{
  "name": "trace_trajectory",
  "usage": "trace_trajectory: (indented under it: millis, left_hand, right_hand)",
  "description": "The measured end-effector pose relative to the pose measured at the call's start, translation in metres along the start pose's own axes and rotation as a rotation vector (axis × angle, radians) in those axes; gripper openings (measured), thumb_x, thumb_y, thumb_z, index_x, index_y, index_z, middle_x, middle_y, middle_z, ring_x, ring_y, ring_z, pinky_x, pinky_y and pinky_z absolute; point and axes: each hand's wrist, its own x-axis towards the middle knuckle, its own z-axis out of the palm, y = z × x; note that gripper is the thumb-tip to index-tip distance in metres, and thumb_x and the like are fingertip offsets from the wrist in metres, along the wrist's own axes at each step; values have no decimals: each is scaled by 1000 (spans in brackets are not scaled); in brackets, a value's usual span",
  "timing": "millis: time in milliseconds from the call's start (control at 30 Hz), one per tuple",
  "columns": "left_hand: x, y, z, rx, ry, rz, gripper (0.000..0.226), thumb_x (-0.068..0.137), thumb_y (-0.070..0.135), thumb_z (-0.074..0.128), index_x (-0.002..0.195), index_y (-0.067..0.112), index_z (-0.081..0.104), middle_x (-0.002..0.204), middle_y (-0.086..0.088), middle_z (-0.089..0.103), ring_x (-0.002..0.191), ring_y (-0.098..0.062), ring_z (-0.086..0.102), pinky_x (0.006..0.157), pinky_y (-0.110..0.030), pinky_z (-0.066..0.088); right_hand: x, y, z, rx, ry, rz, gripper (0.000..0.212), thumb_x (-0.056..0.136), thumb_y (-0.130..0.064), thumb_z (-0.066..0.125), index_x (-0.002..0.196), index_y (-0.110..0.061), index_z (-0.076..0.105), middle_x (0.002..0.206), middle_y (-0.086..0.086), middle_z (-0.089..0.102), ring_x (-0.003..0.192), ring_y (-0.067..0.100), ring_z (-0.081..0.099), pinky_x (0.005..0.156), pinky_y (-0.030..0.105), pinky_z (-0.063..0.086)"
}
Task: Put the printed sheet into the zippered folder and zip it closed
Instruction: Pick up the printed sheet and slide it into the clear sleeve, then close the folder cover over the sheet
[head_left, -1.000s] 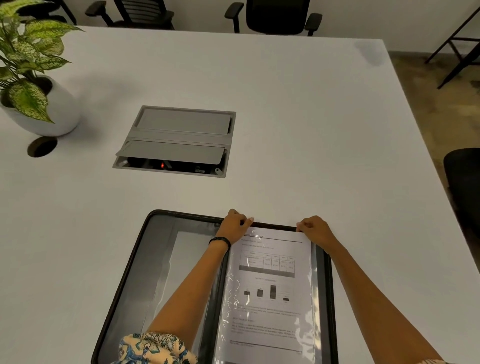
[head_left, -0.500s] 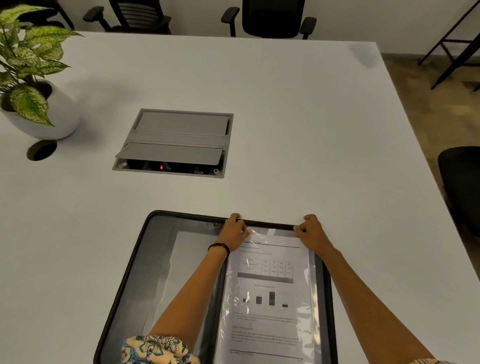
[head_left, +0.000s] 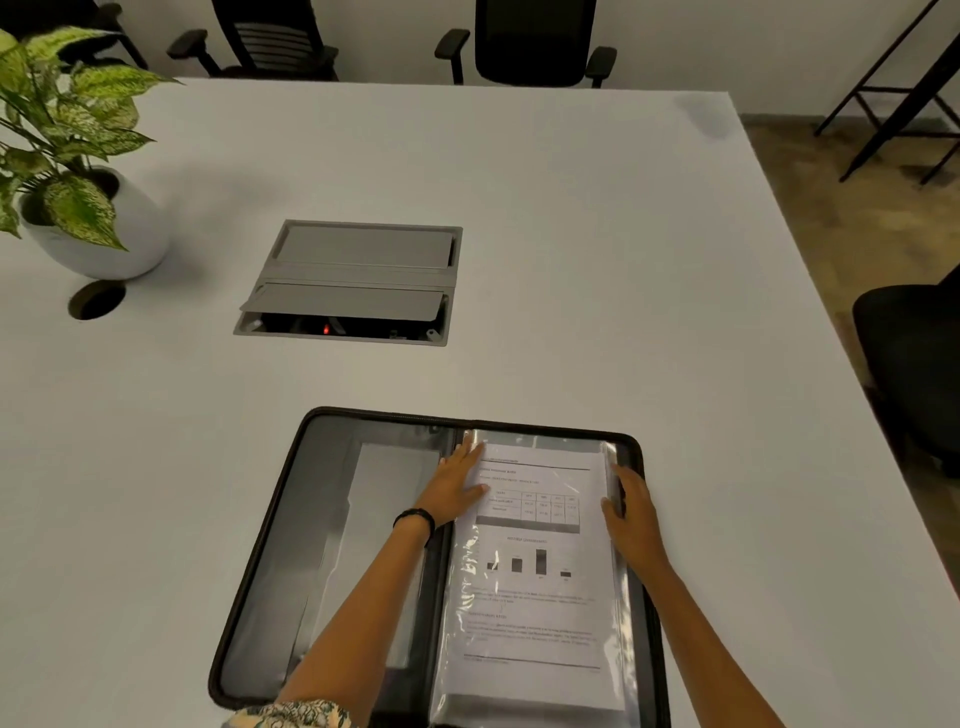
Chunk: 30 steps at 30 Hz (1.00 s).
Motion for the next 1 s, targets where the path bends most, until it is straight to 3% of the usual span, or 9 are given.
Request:
trace_trajectory:
  millis: [100,233,333,500,567,700,833,1000]
  left_hand:
    - [-20,-3,-4,-163,28,2,49,98,19,48,144,14,33,160,-5,10,146,-20,18,121,-36,17]
    - [-54,-10,-10,-382,219,-27,31,96,9,49,126,9,58,142,-10,50,133,-23,45,113,-30,34]
    - [-78,-30,-10,-273,446,-74,28,95,6,50,121,6,61,144,-13,44,135,-27,40,111,-36,35]
    - [-130,-80,-10,9,790,-428,34,87,2,58,120,7,60,153,-16,30,140,-36,27,115,-51,27]
    - [-151,-99,-6,95,802,-577,39,86,11,62,125,8,56,154,-18,26,143,-37,19,114,-57,18]
    - [-186,-120,-1,-30,717,-793,68,86,34,64,143,12,34,156,-21,18,145,-37,12,113,-65,7]
    - [-201,-129,-8,-116,684,-775,84,82,35,69,146,8,22,149,-23,32,136,-43,30,109,-64,24]
    - [-210,-136,-16,-158,629,-696,78,82,22,70,145,5,26,145,-23,40,130,-46,39,107,-60,35]
  right_hand:
    - [-29,19,-6,-37,-49,-7,53,92,-4,51,141,-5,30,151,18,27,139,30,27,113,43,25]
    - [-59,43,-16,-179,-190,-59,51,92,-5,52,140,-8,33,154,17,18,142,30,21,115,42,21]
    - [-79,54,-21,-232,-243,-99,50,92,-3,51,139,-7,34,154,16,16,142,30,22,115,40,21]
    - [-103,58,-22,-272,-280,-131,54,92,-1,49,141,-7,28,155,14,14,142,28,21,116,38,20]
    - [-111,59,-21,-286,-293,-142,56,93,-1,49,142,-7,24,155,14,12,142,27,21,116,38,20]
    - [-123,65,-21,-328,-315,-144,59,93,-3,49,143,-7,19,156,11,9,142,26,21,116,35,21]
    - [-132,71,-21,-330,-322,-125,58,93,-5,50,143,-9,22,156,10,10,143,25,21,116,35,20]
    - [-135,67,-24,-306,-333,-71,53,93,-6,50,142,-9,28,156,12,12,143,25,20,116,36,21]
